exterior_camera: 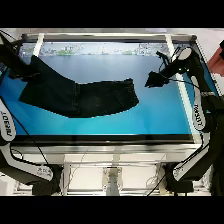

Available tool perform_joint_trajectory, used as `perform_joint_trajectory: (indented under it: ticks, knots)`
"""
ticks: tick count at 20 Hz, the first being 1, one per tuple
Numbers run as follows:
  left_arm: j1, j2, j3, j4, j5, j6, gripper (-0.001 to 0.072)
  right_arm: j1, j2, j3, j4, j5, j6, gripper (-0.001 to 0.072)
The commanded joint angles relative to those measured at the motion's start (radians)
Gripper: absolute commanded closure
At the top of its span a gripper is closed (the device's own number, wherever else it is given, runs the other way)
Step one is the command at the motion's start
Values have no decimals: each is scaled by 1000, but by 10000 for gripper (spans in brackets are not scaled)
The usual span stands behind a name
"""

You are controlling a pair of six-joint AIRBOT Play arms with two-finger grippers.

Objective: Fold the clothes and pants, and hang the long-sleeved shirts on hangers.

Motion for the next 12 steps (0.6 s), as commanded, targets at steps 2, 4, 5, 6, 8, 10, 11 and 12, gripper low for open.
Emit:
perform_joint_trajectory:
  ticks: [2, 4, 5, 6, 8, 10, 11, 12]
  knots:
    - [-19, 24, 5, -370, 38, -80, 675, 52, 1, 1, 4, -40, -5, 395]
    - [-56, 19, 5, -439, 73, -100, 675, 52, 1, 1, 0, -40, -5, 395]
    - [-85, 14, 5, -443, 93, -117, 675, 51, 1, 1, -4, -40, -6, 395]
    - [-119, 6, 5, -443, 110, -118, 675, 48, 1, 1, -5, -40, -8, 395]
    - [-194, -23, 5, -443, 140, -133, 675, 45, 1, 1, -18, -42, -9, 395]
    - [-279, -67, 5, -443, 162, -140, 675, 42, 1, 2, -22, -48, -9, 395]
    - [-321, -92, 5, -443, 175, -140, 675, 37, 1, 2, -23, -52, -9, 395]
    - [-366, -122, 5, -443, 198, -140, 675, 35, 1, 2, -24, -58, -9, 395]
